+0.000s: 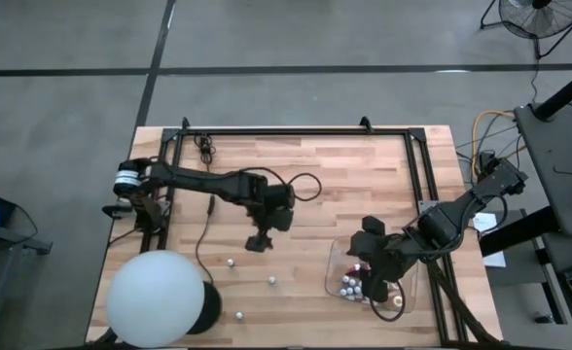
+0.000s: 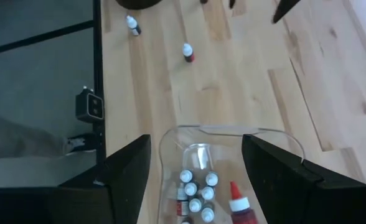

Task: Pick & Place food coloring
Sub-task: Put the red food color into the transparent bin

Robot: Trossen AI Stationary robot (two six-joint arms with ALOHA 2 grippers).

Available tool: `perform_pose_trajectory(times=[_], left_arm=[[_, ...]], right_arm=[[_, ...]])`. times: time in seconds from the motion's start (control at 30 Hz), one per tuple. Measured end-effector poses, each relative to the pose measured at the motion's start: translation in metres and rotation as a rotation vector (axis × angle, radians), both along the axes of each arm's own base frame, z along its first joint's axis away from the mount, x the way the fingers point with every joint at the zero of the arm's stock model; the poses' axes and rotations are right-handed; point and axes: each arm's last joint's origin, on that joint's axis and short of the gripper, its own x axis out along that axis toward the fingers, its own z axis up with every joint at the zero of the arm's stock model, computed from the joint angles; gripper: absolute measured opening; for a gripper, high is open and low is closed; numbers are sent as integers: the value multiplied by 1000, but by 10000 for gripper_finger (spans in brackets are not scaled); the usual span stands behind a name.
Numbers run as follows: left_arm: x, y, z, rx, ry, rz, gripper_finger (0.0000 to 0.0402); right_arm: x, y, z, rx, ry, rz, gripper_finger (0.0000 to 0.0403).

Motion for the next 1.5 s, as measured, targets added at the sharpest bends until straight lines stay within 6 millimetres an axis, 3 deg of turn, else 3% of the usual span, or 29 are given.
perform_pose_trajectory(times=[0.23, 0.47, 0.67, 1.0, 1.23, 1.5], left_arm=[[-8, -4, -40, -129, -77, -148, 284], [-18, -4, -71, 36, -154, -226, 284], [-23, -3, -83, 41, -150, -187, 284], [-30, -23, -99, -14, -366, -464, 284], [-36, -25, -110, -45, -427, -419, 284], [-40, -37, -117, -81, -457, -483, 284]], right_arm=[[0, 0, 0, -16, -9, 10, 236], [1, 0, 0, -1, -11, -7, 233], [1, 0, 0, -1, -12, -9, 233], [1, 0, 0, -14, -20, -20, 233], [1, 0, 0, -13, -20, -22, 233], [1, 0, 0, -15, -22, -25, 233]])
